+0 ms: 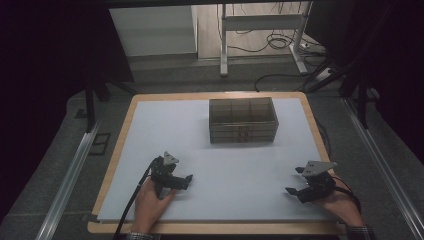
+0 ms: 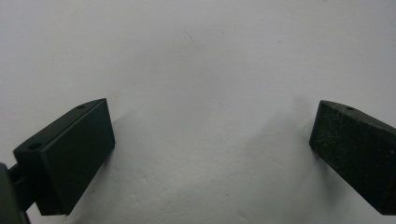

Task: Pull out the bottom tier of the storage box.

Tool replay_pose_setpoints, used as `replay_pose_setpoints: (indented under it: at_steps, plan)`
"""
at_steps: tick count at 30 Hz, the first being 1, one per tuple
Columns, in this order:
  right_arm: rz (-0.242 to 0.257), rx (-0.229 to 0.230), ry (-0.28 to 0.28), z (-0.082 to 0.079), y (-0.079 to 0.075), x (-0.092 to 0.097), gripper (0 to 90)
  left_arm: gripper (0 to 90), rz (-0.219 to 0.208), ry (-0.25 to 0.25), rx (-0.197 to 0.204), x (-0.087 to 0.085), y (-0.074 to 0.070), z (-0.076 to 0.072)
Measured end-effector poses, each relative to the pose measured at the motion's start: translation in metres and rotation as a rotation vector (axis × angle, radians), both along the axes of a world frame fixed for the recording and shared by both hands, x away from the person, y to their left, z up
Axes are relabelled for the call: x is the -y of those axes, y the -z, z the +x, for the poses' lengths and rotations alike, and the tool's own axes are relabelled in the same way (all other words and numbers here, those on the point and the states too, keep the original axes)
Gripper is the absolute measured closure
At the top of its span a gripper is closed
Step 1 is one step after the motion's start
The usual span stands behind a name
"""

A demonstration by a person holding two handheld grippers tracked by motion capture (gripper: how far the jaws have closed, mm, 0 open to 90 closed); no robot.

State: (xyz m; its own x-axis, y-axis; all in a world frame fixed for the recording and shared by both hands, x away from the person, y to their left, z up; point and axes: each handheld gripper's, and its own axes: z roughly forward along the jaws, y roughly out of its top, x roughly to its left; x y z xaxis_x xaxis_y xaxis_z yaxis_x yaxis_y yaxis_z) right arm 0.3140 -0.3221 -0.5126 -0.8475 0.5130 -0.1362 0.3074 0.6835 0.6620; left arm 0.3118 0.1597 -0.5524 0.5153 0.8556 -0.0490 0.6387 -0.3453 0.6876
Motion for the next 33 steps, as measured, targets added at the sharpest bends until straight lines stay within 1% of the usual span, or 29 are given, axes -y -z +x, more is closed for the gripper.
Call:
replay_pose_setpoints:
  at_steps: [4, 9, 15, 16, 19, 22, 26, 30, 33]
  plan:
    - [-0.018, 0.023, -0.011, 0.002, -0.002, -0.005, 21.9, 0.0, 0.000, 0.000, 0.000, 0.000, 0.000, 0.000]
    - [-0.021, 0.044, -0.021, 0.005, -0.004, -0.010, 25.2, 0.0, 0.000, 0.000, 0.000, 0.000, 0.000, 0.000]
    - [-0.031, 0.062, -0.023, 0.007, -0.004, -0.015, 28.1, 0.0, 0.000, 0.000, 0.000, 0.000, 0.000, 0.000]
    - [-0.034, 0.072, -0.025, 0.008, -0.005, -0.017, 29.7, 0.0, 0.000, 0.000, 0.000, 0.000, 0.000, 0.000]
    - [-0.033, 0.073, -0.024, 0.008, -0.005, -0.019, 31.3, 0.0, 0.000, 0.000, 0.000, 0.000, 0.000, 0.000]
    - [-0.038, 0.090, -0.019, 0.010, -0.006, -0.024, 34.2, 0.0, 0.000, 0.000, 0.000, 0.000, 0.000, 0.000]
    - [-0.043, 0.107, -0.013, 0.012, -0.007, -0.027, 35.0, 0.0, 0.000, 0.000, 0.000, 0.000, 0.000, 0.000]
    - [-0.065, 0.137, -0.020, 0.015, -0.007, -0.032, 35.0, 0.0, 0.000, 0.000, 0.000, 0.000, 0.000, 0.000]
    - [-0.067, 0.133, -0.025, 0.016, -0.008, -0.034, 35.0, 0.0, 0.000, 0.000, 0.000, 0.000, 0.000, 0.000]
